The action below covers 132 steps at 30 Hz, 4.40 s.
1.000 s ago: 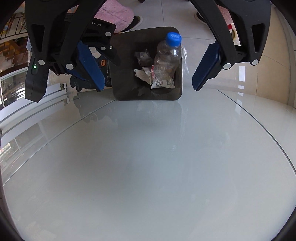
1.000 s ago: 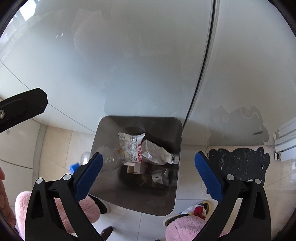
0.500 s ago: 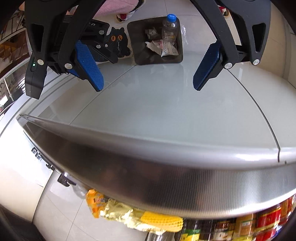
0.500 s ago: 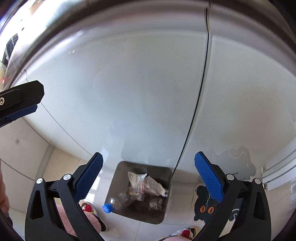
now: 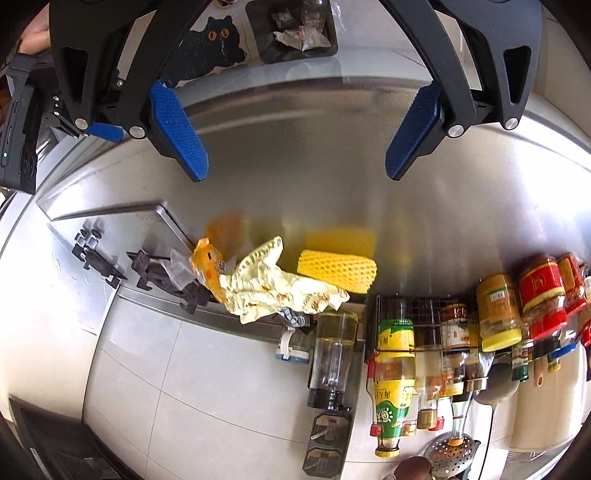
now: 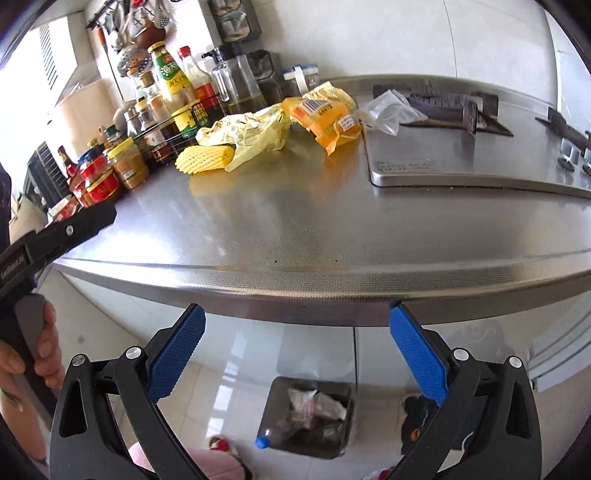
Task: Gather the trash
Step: 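Move both tools back up to the counter, then grasp the yellow foam fruit net with the left tool while the right tool grasps the orange bread bag, then carry net and bread bag over the bin and open both tools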
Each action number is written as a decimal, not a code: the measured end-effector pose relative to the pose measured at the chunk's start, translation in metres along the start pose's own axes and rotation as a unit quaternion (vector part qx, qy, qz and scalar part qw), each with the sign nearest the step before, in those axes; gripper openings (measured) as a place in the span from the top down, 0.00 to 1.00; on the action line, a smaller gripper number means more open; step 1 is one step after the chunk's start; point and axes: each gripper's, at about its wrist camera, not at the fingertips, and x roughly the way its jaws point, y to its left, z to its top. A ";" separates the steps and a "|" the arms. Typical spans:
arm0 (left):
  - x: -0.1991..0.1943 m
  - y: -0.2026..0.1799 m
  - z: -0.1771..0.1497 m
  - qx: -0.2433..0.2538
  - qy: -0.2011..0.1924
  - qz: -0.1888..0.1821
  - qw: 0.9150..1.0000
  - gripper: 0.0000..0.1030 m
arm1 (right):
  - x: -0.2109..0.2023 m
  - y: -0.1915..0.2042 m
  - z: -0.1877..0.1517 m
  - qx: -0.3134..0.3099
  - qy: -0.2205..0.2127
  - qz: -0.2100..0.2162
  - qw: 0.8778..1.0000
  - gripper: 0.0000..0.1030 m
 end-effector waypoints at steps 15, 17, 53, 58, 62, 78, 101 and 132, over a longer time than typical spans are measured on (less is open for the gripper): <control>0.027 0.009 0.079 0.013 -0.011 0.034 0.999 0.11 | -0.029 0.010 0.075 -0.060 -0.070 -0.029 0.995 0.04; 0.035 0.013 0.086 0.007 -0.006 0.037 0.999 0.11 | -0.022 0.012 0.090 -0.073 -0.084 -0.047 0.993 0.04; 0.158 0.050 0.099 0.032 0.112 0.059 0.991 0.57 | 0.084 -0.009 0.169 -0.067 -0.064 -0.096 0.991 0.03; 0.163 0.046 0.098 0.040 0.115 0.066 0.990 0.79 | 0.096 -0.001 0.178 -0.096 -0.054 -0.115 0.987 0.13; 0.166 0.047 0.097 0.042 0.117 0.064 0.990 0.88 | 0.113 0.000 0.178 -0.099 -0.029 -0.110 0.989 0.15; 0.127 0.035 0.101 0.063 0.075 0.060 0.993 0.94 | 0.077 -0.009 0.170 -0.085 -0.046 -0.094 0.991 0.93; -0.095 -0.035 0.065 0.090 -0.035 0.062 0.993 0.93 | -0.094 0.070 0.083 -0.119 -0.110 -0.031 0.986 0.93; 0.085 0.021 -0.233 -0.032 0.188 0.078 0.979 0.93 | 0.117 0.005 -0.192 -0.003 0.111 -0.007 0.994 0.93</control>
